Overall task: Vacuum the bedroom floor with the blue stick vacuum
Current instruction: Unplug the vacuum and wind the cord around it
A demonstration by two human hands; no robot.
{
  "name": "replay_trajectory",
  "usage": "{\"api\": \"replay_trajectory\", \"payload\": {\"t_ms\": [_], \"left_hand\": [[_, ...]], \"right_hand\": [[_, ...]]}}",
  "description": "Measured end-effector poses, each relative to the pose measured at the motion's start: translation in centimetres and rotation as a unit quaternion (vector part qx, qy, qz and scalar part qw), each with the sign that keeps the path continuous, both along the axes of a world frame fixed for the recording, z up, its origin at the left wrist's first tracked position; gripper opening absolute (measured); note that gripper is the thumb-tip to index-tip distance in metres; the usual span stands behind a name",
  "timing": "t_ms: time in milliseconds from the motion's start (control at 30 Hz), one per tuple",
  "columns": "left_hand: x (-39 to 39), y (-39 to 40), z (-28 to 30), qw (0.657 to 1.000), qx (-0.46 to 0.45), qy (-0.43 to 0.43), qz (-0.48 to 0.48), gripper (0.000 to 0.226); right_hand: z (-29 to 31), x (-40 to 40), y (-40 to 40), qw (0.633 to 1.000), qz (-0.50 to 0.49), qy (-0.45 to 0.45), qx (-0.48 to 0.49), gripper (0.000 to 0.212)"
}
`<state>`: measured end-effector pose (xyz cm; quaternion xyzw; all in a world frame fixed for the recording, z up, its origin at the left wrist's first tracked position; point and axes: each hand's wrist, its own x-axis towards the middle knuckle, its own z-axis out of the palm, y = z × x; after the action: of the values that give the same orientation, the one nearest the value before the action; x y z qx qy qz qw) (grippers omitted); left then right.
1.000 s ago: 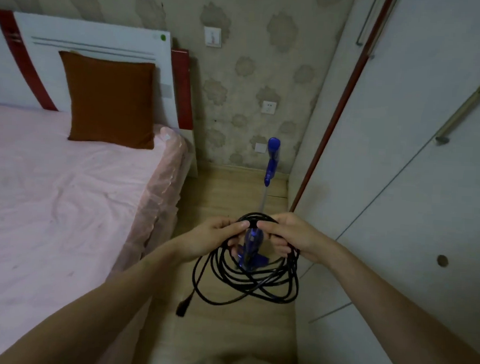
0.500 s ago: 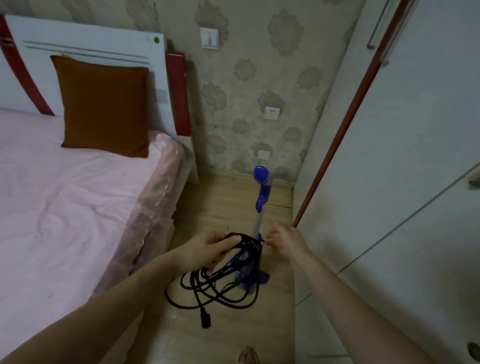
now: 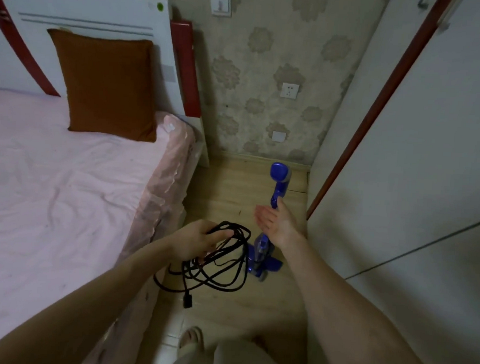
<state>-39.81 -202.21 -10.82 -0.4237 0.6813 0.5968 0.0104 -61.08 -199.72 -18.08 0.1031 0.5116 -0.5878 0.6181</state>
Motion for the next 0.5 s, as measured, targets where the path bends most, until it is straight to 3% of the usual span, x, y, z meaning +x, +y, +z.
{"api": "replay_trajectory", "payload": {"t_ms": [200, 233, 300, 400, 500], "left_hand": [[1.9, -2.4, 0.3, 0.997, -0.012, -0.001, -0.074, 0.04], [2.3, -3.0, 0.4, 0.996, -0.015, -0.003, -0.087, 0.041], [3.0, -4.1, 0.3, 0.994, -0.02, -0.007, -0.104, 0.042], [3.7, -5.8, -0.2, 0.993, -0.029, -0.024, -0.112, 0.04], [3.6, -6.7, -0.7, 0.991, -0.041, -0.025, -0.127, 0.038]], "right_hand": [[0.3, 1.3, -1.8, 0.975, -0.221, 0.01, 0.019, 0.023], [0.3, 1.6, -2.1, 0.968, -0.247, 0.047, 0.029, 0.017], [0.1, 2.1, -2.6, 0.946, -0.235, 0.208, 0.08, 0.018], [-0.2, 2.9, -2.3, 0.843, -0.127, 0.499, 0.155, 0.02], [-0.8, 2.9, -2.0, 0.731, -0.056, 0.653, 0.189, 0.014]]}}
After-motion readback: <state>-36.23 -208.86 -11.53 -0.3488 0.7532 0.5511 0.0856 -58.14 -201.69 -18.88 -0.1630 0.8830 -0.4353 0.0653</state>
